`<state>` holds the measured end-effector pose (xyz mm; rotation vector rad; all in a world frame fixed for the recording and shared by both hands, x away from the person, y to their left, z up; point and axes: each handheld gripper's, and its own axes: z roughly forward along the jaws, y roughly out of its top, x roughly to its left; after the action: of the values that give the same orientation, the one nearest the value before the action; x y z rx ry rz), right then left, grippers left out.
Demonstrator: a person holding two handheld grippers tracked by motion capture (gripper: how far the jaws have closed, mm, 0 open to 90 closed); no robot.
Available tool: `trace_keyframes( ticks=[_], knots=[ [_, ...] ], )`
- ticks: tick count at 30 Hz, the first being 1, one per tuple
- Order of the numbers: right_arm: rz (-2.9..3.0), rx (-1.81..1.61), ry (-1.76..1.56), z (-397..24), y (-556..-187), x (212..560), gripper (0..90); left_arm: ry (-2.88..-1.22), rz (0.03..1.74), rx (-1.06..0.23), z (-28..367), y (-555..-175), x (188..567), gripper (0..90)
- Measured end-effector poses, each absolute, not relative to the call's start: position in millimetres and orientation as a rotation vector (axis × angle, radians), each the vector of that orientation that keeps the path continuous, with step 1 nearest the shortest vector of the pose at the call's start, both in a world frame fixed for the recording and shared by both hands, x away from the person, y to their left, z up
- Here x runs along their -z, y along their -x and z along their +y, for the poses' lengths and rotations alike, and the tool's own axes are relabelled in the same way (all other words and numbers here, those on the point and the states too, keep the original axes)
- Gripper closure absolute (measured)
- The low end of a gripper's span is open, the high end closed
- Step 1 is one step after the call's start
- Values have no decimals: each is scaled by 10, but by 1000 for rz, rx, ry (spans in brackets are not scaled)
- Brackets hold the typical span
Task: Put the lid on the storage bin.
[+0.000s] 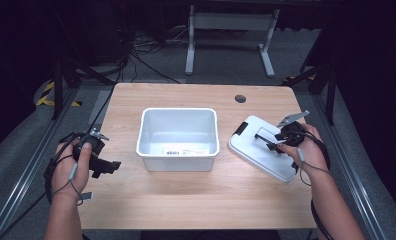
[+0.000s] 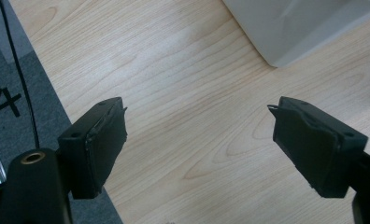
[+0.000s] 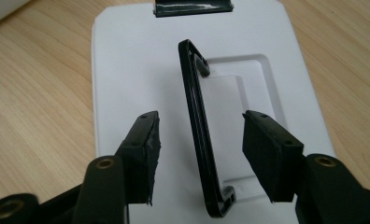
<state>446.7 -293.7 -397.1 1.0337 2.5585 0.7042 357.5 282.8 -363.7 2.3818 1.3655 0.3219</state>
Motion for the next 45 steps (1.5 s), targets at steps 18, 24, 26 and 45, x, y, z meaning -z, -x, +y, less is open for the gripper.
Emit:
trace_keyframes(
  ticks=[18,24,26,45],
  knots=[
    [2654,-500,-999,-2751,-4732,4150,605,-2413,1360,-305,2849,-3618,3699,179],
    [2669,-443,-963,-2734,-4746,4139,760,-2424,1347,-305,2841,-3624,3704,179],
    [2672,-438,-949,-2730,-4747,4128,786,-2429,1345,-311,2843,-3625,3703,177],
    [2666,-441,-887,-2751,-4751,3989,844,-2428,1361,-297,2834,-3629,3720,177]
  ],
)
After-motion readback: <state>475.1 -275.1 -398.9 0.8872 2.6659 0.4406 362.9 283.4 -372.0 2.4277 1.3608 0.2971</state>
